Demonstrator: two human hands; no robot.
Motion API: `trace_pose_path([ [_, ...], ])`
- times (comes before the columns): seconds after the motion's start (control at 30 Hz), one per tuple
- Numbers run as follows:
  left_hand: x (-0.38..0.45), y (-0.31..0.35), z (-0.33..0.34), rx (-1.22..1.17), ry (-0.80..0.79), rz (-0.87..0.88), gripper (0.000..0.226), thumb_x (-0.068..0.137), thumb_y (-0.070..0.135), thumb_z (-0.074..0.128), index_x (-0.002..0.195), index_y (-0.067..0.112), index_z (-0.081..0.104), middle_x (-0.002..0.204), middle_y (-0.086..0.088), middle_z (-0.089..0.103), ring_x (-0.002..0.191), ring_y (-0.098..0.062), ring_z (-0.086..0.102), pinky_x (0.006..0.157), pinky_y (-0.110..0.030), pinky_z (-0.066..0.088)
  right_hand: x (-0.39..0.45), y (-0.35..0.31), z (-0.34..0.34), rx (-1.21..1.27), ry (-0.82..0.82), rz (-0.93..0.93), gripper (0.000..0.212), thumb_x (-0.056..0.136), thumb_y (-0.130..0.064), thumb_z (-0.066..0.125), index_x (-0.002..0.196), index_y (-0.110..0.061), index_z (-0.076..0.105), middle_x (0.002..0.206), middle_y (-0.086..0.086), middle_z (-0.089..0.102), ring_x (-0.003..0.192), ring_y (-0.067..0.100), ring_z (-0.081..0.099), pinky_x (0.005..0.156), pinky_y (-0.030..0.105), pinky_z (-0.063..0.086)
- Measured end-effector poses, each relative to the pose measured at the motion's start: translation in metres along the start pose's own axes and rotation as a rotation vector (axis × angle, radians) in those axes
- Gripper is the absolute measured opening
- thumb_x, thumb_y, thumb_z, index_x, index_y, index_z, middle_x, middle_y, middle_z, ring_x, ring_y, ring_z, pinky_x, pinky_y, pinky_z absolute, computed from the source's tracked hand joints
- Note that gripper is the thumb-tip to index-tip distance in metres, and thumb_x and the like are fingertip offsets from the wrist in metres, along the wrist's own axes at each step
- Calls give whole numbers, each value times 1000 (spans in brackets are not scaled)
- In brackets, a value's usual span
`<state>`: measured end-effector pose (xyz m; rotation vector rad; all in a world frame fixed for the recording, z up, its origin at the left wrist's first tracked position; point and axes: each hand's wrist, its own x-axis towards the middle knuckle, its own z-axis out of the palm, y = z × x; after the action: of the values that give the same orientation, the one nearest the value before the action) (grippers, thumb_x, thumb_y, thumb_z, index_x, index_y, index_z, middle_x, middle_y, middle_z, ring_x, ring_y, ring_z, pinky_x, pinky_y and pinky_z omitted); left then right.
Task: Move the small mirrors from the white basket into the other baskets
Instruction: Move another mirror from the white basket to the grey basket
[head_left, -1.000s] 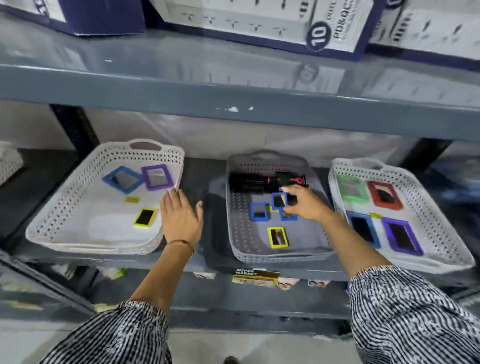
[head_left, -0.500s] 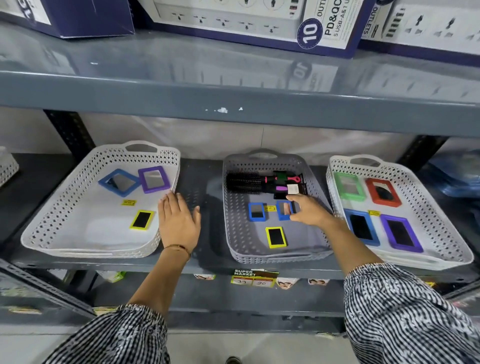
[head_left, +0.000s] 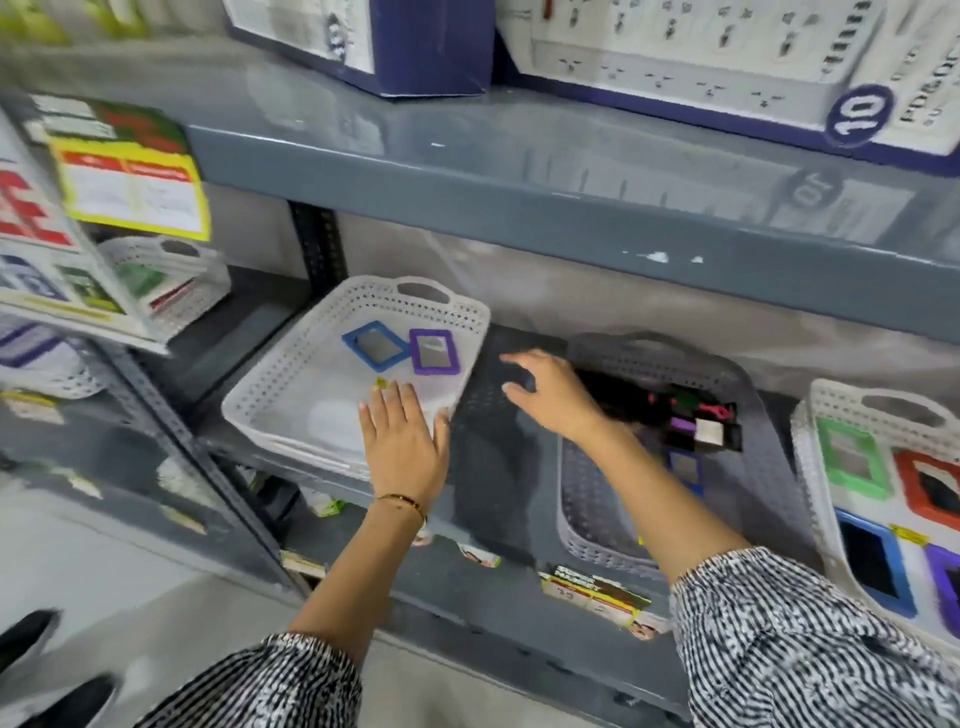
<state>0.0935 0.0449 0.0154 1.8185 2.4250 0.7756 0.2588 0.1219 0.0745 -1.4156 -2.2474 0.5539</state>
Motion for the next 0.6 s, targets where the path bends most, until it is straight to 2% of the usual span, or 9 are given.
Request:
trace_pose_path([
  [0.1,-2,-21,-10,7,-2,-80,69,88,47,22,138,-1,29,147,-23,32,140,-38,20,117,-49,8,22,-37,32,59,-20,-62,38,87,-13,61,125,-5,60,131,13,60,121,25,55,102,24,37],
  [0.17,-5,-30,-12,8,-4,-100,71,89,48,21,138,-2,29,148,-23,31,140,-38,19,118,-47,6,37,-56,54,34,-113,-80,37,88,-14,60,123,-4,60,128,15,61,117,28,57,100,29,42],
  [0.23,-8,-29,-10,21,-16,-79,69,91,48,20,139,-2,27,149,-22,30,141,-37,19,119,-46,6,48,-66,71,-79,-236,-71,35,87,-15,60,120,-3,60,124,18,62,114,34,58,96,40,49],
  [0.27,-9,-31,-8,30,-19,-78,68,92,47,20,139,-1,26,149,-22,29,142,-36,18,119,-46,6,54,-70,81,-164,-303,-72,35,87,-16,61,120,-4,60,122,18,62,112,35,59,92,41,51],
  [0.37,-9,-31,-4,51,-27,-71,71,90,51,12,141,3,24,152,-18,26,143,-32,14,118,-42,1,64,-71,96,-386,-441,-64,38,83,-16,66,119,-5,58,118,20,63,110,37,60,81,35,50],
  [0.5,-9,-32,-1,56,-15,-67,73,89,55,9,141,7,26,152,-16,28,143,-31,16,118,-42,4,73,-69,108,-463,-509,8,33,81,-24,70,106,-4,63,109,18,67,102,34,64,80,34,51],
  [0.6,-9,-32,1,60,-7,-63,75,88,56,7,140,7,28,150,-16,31,142,-32,19,117,-41,4,76,-69,111,-437,-506,8,24,80,-20,69,98,-4,66,102,17,70,95,33,66,75,32,51],
])
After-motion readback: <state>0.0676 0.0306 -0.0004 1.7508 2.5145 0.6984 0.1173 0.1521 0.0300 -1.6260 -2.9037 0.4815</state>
